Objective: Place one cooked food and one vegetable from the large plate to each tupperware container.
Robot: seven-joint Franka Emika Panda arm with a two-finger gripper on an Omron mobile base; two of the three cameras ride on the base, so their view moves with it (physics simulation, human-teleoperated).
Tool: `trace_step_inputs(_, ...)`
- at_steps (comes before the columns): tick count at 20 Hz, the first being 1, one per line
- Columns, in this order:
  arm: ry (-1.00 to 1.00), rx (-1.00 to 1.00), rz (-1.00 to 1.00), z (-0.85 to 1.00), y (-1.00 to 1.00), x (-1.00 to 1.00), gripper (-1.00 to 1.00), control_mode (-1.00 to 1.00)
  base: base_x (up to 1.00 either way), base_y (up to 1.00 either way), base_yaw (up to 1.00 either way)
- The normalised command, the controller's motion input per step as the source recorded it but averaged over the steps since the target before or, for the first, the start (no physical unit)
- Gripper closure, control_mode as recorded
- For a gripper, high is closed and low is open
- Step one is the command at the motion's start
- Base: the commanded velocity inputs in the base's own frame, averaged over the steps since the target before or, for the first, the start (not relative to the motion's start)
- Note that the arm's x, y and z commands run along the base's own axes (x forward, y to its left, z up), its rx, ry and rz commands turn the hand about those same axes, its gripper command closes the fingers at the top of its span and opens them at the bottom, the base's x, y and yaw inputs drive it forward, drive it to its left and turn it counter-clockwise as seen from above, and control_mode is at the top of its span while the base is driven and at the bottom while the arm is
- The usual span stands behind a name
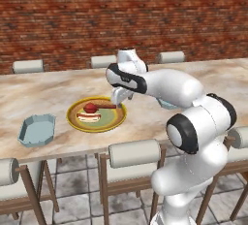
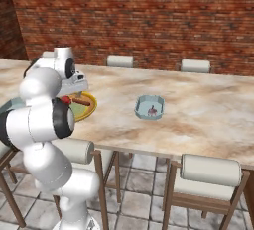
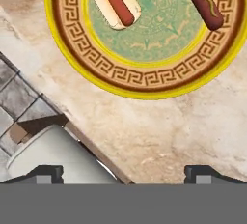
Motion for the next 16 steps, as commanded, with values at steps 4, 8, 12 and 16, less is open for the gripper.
trace_step_inputs(4, 0.01, -0.06, 0.29, -0.12, 0.96, 0.27, -1.00, -1.00, 0.00, 0.00, 0.00)
trace_step_inputs(8, 0.00, -0.05, 0.25, -0.27, 0.76, 0.33, -1.00, -1.00, 0.00, 0.00, 0.00)
trace_step_inputs(12, -0.01, -0.01, 0.06, -0.31, 0.01, 0.23, -1.00, -1.00, 0.00, 0.00, 0.00)
trace_step_inputs(16, -0.02, -0.04, 0.00, -0.41, 0.16, 0.11, -1.00, -1.00, 0.00, 0.00, 0.00)
